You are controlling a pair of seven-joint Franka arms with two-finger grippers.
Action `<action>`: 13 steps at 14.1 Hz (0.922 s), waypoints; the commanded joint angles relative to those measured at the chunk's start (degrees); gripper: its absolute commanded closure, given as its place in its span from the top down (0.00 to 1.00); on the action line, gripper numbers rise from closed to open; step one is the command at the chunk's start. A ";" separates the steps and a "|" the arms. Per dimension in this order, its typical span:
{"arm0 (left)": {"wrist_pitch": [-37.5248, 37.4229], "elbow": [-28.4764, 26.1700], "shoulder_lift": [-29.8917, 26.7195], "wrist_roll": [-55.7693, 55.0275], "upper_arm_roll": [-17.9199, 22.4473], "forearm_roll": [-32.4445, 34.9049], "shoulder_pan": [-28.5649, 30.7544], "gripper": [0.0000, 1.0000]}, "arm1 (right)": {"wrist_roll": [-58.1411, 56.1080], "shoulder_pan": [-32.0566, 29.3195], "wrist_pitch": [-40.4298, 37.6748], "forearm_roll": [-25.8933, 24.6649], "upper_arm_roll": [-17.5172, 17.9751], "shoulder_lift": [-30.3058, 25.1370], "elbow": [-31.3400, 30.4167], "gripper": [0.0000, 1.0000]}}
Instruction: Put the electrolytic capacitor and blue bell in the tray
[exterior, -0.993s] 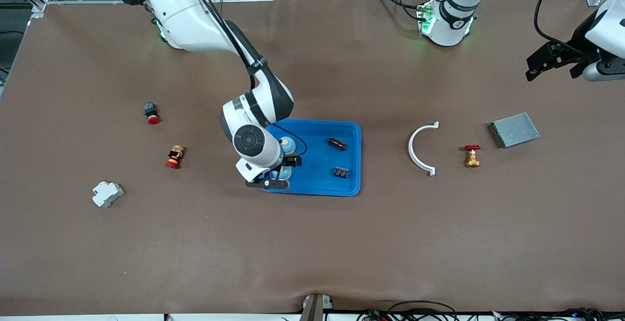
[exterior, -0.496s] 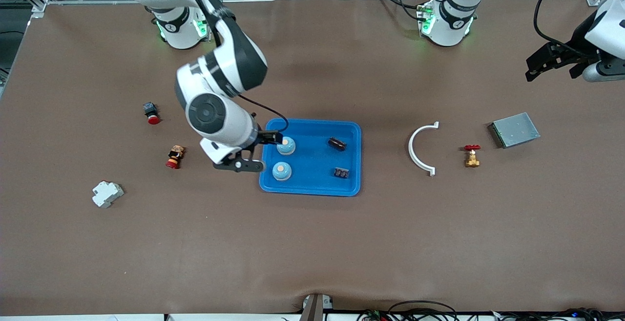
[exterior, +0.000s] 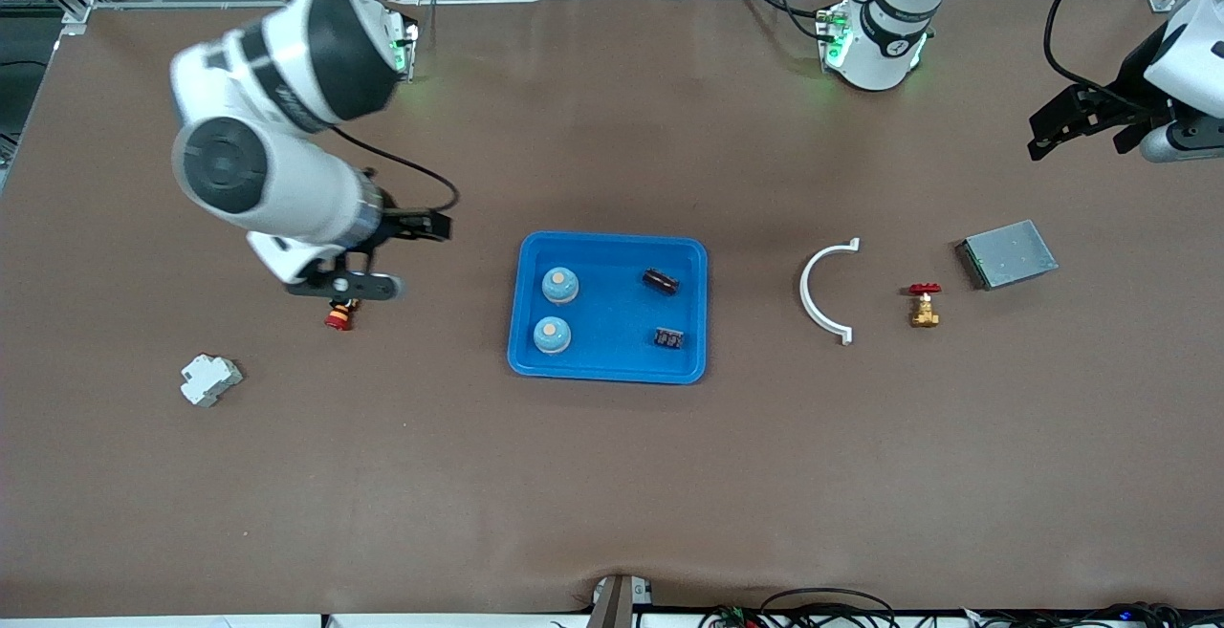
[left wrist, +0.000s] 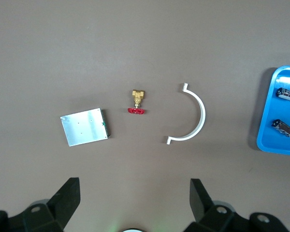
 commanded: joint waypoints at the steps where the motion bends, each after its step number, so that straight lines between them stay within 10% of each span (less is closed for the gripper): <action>1: -0.80 0.26 0.02 -1.14 -0.17 -0.56 0.21 1.00 | -5.23 -4.64 -2.42 -0.62 0.77 -5.29 -3.50 1.00; 13: -1.42 -0.18 -0.42 -1.23 -0.17 -0.56 0.30 1.00 | -24.84 -22.83 -2.42 -5.28 0.85 -13.30 -10.54 1.00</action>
